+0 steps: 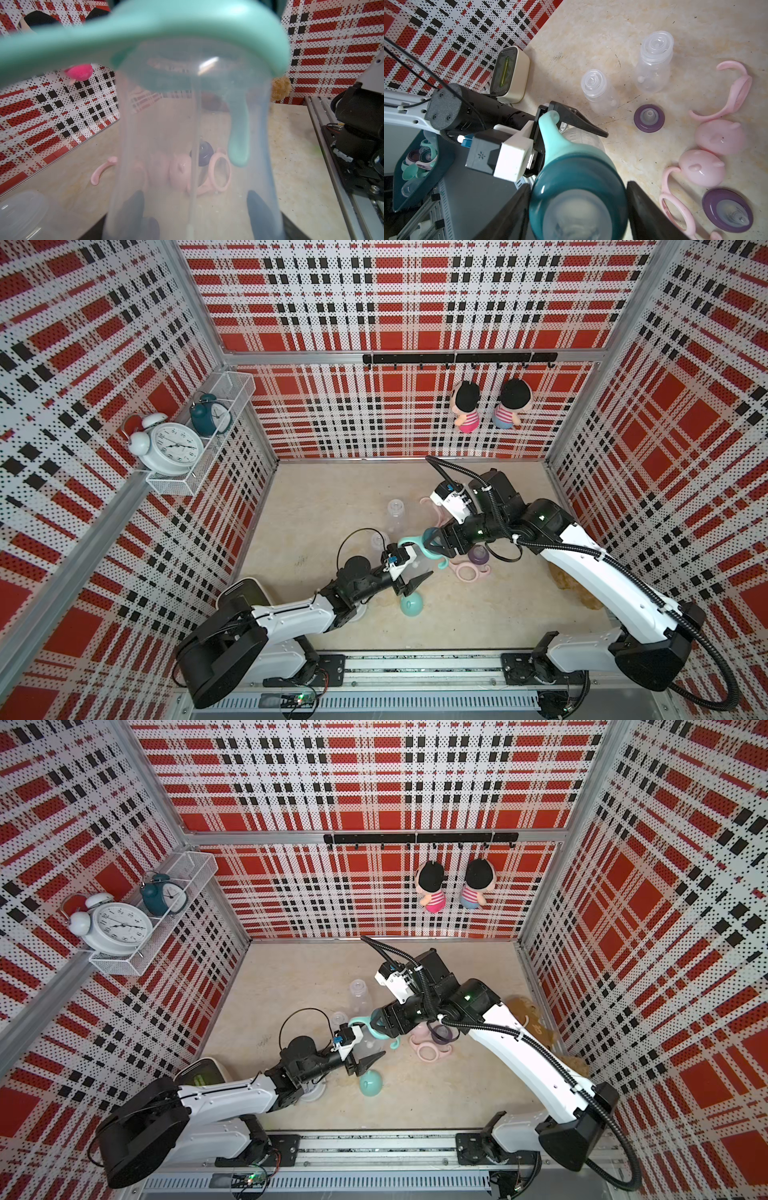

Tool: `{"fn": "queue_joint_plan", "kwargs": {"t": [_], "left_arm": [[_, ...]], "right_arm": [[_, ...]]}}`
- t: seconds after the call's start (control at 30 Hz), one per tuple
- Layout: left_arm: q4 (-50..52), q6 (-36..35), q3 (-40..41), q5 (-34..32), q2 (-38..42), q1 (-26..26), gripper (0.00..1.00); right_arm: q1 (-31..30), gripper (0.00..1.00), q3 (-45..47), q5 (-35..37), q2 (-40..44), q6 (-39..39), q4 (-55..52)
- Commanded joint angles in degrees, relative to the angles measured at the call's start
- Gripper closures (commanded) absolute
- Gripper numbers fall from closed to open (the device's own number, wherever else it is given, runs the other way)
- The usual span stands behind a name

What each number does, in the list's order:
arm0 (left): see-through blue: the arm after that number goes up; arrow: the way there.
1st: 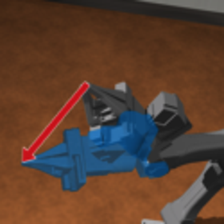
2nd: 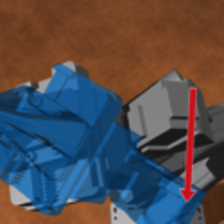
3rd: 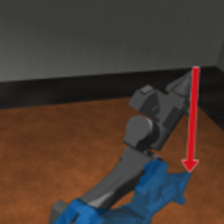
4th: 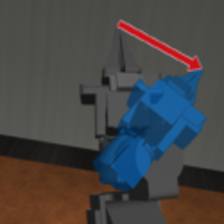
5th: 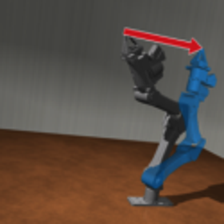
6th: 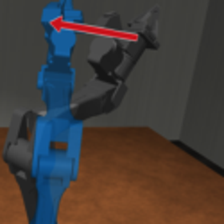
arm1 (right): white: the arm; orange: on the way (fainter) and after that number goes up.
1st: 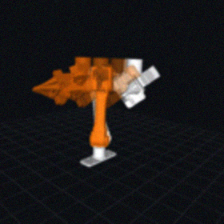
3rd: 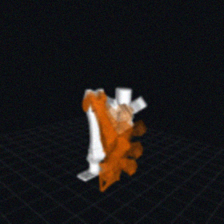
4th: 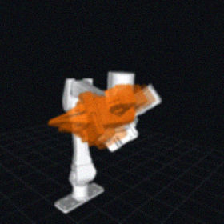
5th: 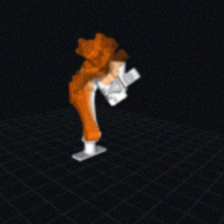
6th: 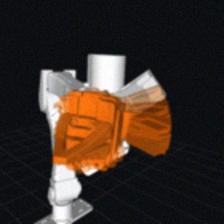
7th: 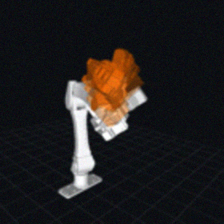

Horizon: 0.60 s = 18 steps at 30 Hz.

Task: Assemble the baby bottles
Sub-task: Close the nipple on the baby bottle.

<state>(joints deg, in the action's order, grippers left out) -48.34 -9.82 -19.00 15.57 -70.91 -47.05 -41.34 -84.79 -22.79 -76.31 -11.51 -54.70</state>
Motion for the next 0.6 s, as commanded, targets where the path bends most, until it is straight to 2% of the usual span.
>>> {"fn": "queue_joint_plan", "kwargs": {"t": [0.0,0.17,0.27,0.47,0.57], "left_arm": [[-3.29,-0.81,-0.33,-0.9,1.69,-0.43,1.0],[-3.45,-0.71,-0.77,-2.65,1.83,-0.75,1.0],[-3.52,-0.52,-1.43,-7.0,1.59,-2.13,1.0],[-4.67,-1.23,-2.61,-14.2,0.73,-5.33,1.0],[-6.5,-1.49,-2.53,-18.54,0.51,-7.09,1.0]], "right_arm": [[0.01,0.44,0.42,-3.56,-1.42,1.84,-1.03],[0.03,0.44,0.86,-3.57,-2.12,1.45,-0.79],[0.03,0.43,0.65,-2.98,-2.73,-0.01,-1.02],[0.03,0.43,1.41,-2.83,-3.73,-6.23,-0.2],[0.03,0.45,2.68,-3.15,-3.94,-11.82,1.38]]}}
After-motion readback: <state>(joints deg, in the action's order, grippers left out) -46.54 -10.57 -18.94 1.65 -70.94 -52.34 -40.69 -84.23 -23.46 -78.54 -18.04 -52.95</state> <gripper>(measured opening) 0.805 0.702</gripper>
